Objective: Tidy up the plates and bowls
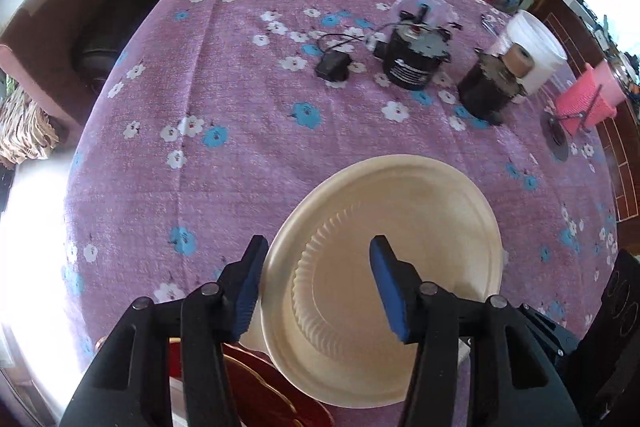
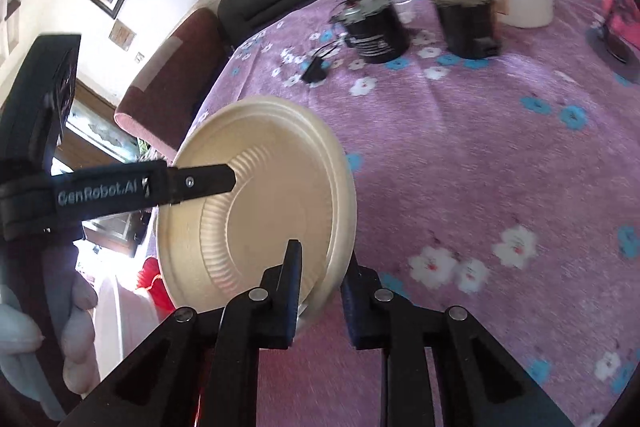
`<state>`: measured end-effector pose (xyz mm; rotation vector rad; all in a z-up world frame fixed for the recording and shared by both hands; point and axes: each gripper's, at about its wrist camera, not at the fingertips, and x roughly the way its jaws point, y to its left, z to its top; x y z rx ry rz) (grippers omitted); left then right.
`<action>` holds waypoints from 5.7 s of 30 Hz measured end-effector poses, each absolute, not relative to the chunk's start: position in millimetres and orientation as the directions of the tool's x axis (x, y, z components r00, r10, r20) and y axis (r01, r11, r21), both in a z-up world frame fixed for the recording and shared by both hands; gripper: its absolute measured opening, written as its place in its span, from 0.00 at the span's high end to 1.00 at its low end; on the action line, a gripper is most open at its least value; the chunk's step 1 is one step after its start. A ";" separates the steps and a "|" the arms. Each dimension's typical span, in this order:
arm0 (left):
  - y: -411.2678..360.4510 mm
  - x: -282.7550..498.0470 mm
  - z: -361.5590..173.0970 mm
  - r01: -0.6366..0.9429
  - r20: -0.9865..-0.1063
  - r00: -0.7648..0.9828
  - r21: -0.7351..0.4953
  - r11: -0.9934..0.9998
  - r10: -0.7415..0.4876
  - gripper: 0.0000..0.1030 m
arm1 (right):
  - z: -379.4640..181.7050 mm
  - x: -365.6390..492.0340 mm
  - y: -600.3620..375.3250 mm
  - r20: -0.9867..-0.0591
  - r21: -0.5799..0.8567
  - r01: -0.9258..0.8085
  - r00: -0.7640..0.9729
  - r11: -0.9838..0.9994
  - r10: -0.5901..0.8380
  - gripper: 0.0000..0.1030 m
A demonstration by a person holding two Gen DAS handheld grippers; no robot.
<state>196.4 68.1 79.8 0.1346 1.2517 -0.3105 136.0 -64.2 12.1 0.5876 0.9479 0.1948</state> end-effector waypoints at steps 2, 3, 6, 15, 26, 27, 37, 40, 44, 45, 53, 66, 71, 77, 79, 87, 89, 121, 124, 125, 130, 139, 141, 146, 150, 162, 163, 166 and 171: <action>50.5 176.1 83.3 0.339 -0.942 0.277 -0.086 0.937 -0.187 0.49 | 18.0 114.9 -80.7 -0.710 0.548 0.106 0.584 0.830 0.394 0.80; 42.1 164.9 83.7 0.358 -0.941 0.268 -0.103 0.928 -0.208 0.46 | 20.8 104.4 -88.9 -0.713 0.540 0.113 0.588 0.834 0.382 0.80; 20.0 127.3 78.2 0.402 -0.934 0.223 -0.173 0.899 -0.279 0.45 | 24.9 71.1 -114.6 -0.725 0.524 0.146 0.594 0.839 0.349 0.80; -16.0 36.7 40.2 0.450 -0.922 0.121 -0.279 0.848 -0.367 0.45 | 13.7 -15.8 -167.8 -0.768 0.471 0.244 0.586 0.848 0.258 0.78; -0.9 20.3 29.5 0.388 -0.914 0.200 -0.256 0.885 -0.352 0.37 | 9.0 -51.6 -189.0 -0.739 0.489 0.280 0.637 0.826 0.222 0.51; -0.2 20.0 28.3 0.380 -0.914 0.199 -0.261 0.887 -0.354 0.37 | 8.4 -52.1 -187.8 -0.738 0.490 0.281 0.638 0.825 0.221 0.51; -9.4 10.2 22.7 0.363 -0.897 0.233 -0.279 0.889 -0.377 0.27 | 3.2 -51.0 -175.4 -0.751 0.456 0.271 0.628 0.848 0.203 0.51; -9.8 6.8 21.8 0.358 -0.894 0.269 -0.252 0.899 -0.358 0.27 | 0.4 -50.1 -171.2 -0.751 0.452 0.267 0.629 0.851 0.201 0.51; -6.1 4.7 24.9 0.358 -0.881 0.306 -0.245 0.901 -0.361 0.40 | -1.3 -49.6 -167.6 -0.750 0.450 0.260 0.629 0.855 0.204 0.59; -5.0 3.8 26.3 0.359 -0.879 0.310 -0.244 0.901 -0.362 0.58 | -1.2 -49.3 -165.1 -0.751 0.447 0.250 0.627 0.859 0.208 0.73; 14.5 -11.6 46.8 0.346 -0.843 0.378 -0.255 0.903 -0.382 0.64 | 9.8 -55.3 -150.2 -0.726 0.441 0.215 0.657 0.871 0.206 0.80; 64.5 -51.0 99.0 0.298 -0.751 0.553 -0.227 0.927 -0.362 0.64 | 54.0 -72.5 -105.0 -0.648 0.449 0.098 0.720 0.888 0.248 0.79; 84.0 -66.9 111.8 0.277 -0.716 0.618 -0.188 0.942 -0.325 0.64 | 69.0 -78.2 -84.0 -0.629 0.433 0.056 0.734 0.900 0.257 0.79; 108.7 -82.3 128.5 0.246 -0.662 0.695 -0.147 0.958 -0.280 0.64 | 82.3 -78.9 -56.3 -0.625 0.401 0.014 0.736 0.916 0.262 0.79; 117.4 -85.7 133.6 0.235 -0.647 0.714 -0.141 0.962 -0.270 0.64 | 85.6 -78.0 -46.8 -0.626 0.388 0.002 0.735 0.922 0.262 0.79; 153.9 -88.0 139.9 0.187 -0.621 0.746 -0.151 0.971 -0.241 0.64 | 95.5 -66.0 -9.5 -0.631 0.343 -0.040 0.731 0.939 0.261 0.79; 164.9 -84.1 138.3 0.167 -0.625 0.745 -0.163 0.972 -0.233 0.64 | 97.1 -60.9 0.3 -0.634 0.337 -0.051 0.726 0.940 0.267 0.79; 271.6 26.2 98.2 -0.108 -0.710 0.703 -0.045 0.993 0.044 0.63 | 76.4 76.7 143.8 -0.740 0.215 -0.197 0.606 0.957 0.291 0.79; 276.9 26.2 97.4 -0.117 -0.710 0.703 -0.057 0.991 0.043 0.61 | 69.3 82.5 141.7 -0.745 0.203 -0.184 0.609 0.962 0.274 0.79; 278.8 25.2 97.8 -0.121 -0.708 0.705 -0.061 0.991 0.043 0.59 | 68.7 83.2 140.8 -0.743 0.203 -0.183 0.611 0.962 0.273 0.79; 282.3 18.2 103.9 -0.140 -0.691 0.722 -0.083 0.987 0.044 0.49 | 68.7 83.0 141.7 -0.728 0.199 -0.183 0.630 0.963 0.270 0.79; 288.7 -10.2 119.6 -0.181 -0.637 0.767 -0.099 0.978 0.078 0.32 | 70.6 72.3 151.6 -0.682 0.164 -0.224 0.678 0.961 0.274 0.55; 291.4 -17.3 124.8 -0.190 -0.620 0.781 -0.108 0.976 0.083 0.29 | 75.2 68.0 151.3 -0.655 0.160 -0.230 0.703 0.960 0.277 0.45; 294.6 -33.5 140.2 -0.210 -0.570 0.814 -0.114 0.971 0.109 0.23 | 89.9 59.7 142.5 -0.596 0.174 -0.222 0.752 0.959 0.282 0.28; 291.7 -41.9 146.3 -0.200 -0.555 0.825 -0.112 0.973 0.106 0.22 | 96.2 53.2 136.7 -0.584 0.184 -0.203 0.764 0.962 0.273 0.28; 284.7 -62.5 146.9 -0.209 -0.554 0.826 -0.129 0.969 0.104 0.19 | 100.3 2.9 95.0 -0.538 0.269 -0.151 0.796 0.951 0.279 0.22; 282.9 -64.0 146.9 -0.207 -0.554 0.825 -0.122 0.971 0.106 0.19 | 98.7 -2.2 91.4 -0.535 0.275 -0.145 0.798 0.950 0.277 0.22; 275.2 -69.5 148.2 -0.203 -0.550 0.827 -0.105 0.974 0.114 0.18 | 91.3 -14.5 79.1 -0.533 0.309 -0.125 0.798 0.943 0.280 0.22; 259.3 -83.2 156.9 -0.214 -0.515 0.843 -0.056 0.975 0.156 0.11 | 77.8 -28.2 58.9 -0.541 0.367 -0.088 0.790 0.926 0.289 0.22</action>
